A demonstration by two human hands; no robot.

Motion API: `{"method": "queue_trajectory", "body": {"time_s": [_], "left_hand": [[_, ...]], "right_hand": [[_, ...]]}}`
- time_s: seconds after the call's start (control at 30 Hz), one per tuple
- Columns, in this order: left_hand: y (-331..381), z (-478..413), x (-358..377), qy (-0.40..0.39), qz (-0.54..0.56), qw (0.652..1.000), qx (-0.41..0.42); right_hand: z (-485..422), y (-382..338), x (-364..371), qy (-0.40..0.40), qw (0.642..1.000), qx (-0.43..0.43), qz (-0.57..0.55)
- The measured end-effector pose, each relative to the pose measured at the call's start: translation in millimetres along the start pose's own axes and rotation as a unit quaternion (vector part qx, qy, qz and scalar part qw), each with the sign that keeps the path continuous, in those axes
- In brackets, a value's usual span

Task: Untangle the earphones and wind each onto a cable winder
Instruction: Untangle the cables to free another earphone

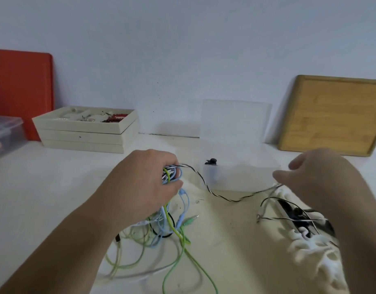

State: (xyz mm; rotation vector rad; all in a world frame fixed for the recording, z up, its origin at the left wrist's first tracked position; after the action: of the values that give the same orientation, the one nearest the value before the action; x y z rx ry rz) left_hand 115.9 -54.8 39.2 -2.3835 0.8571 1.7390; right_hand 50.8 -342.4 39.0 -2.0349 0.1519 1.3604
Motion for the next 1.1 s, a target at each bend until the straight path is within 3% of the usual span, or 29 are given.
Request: {"method": "queue_trajectory", "body": {"time_s": [0.07,0.1,0.13,0.2,0.23,0.3,0.47,0.53,0.63,0.73,0.9,1.0,1.1], "left_hand": [[4.2,0.8,2.0,0.001,-0.016,1.000,0.012],[6.8,1.6,2.4,0.001,-0.024,1.000,0.018],[9.2,2.1,3.9,-0.001,-0.031,0.999,0.025],[15.0,3.0,6.1,-0.006,-0.029,0.999,0.040],[17.8,3.6,6.9,-0.010,-0.018,0.999,0.045],[22.9,5.6,7.0,-0.021,0.012,0.999,0.046],[14.0,6.4,0.8,-0.061,0.132,0.989,0.012],[5.8,2.6,-4.7,-0.045,0.191,0.980,0.009],[-5.3,-0.6,-12.5,-0.008,0.181,0.983,-0.010],[-25.1,-1.8,-17.4,0.024,0.233,0.969,-0.080],[-58.1,6.4,-32.6,0.134,0.254,0.933,-0.217],[-78.0,15.9,-46.0,0.206,0.253,0.902,-0.282],[-85.2,21.4,-50.5,0.226,0.270,0.881,-0.315]], "right_hand": [[8.5,-15.1,-6.7,0.040,0.998,-0.045,-0.015],[15.9,-29.2,-9.0,0.045,0.992,-0.085,-0.080],[25.8,-48.6,-7.2,0.021,0.975,-0.136,-0.174],[54.9,-91.5,17.7,-0.120,0.913,-0.224,-0.320],[68.9,-105.0,34.0,-0.178,0.892,-0.251,-0.332],[83.0,-114.3,56.9,-0.207,0.891,-0.289,-0.282],[64.4,-100.0,36.9,-0.125,0.899,-0.225,-0.355],[56.6,-92.2,28.0,-0.137,0.873,-0.188,-0.429],[58.0,-95.1,27.0,-0.184,0.814,-0.168,-0.524],[53.6,-90.4,19.6,-0.173,0.767,-0.162,-0.596],[51.8,-86.8,6.7,-0.145,0.761,-0.176,-0.608],[48.1,-86.9,1.0,-0.150,0.700,-0.172,-0.677],[47.3,-87.4,-2.7,-0.160,0.635,-0.146,-0.741]]}}
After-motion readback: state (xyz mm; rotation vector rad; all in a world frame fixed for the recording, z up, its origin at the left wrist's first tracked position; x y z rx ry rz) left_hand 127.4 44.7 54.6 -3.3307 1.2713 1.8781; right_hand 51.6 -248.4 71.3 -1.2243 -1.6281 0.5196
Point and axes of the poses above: each hand's wrist, its own z-axis away from the middle knuckle, its own x-axis out of the palm, y = z × x, the point moved 10 cm from there along -z, towards the middle knuckle, and after that the axes turned 9 degrees about -z, right-handed, at the moved point
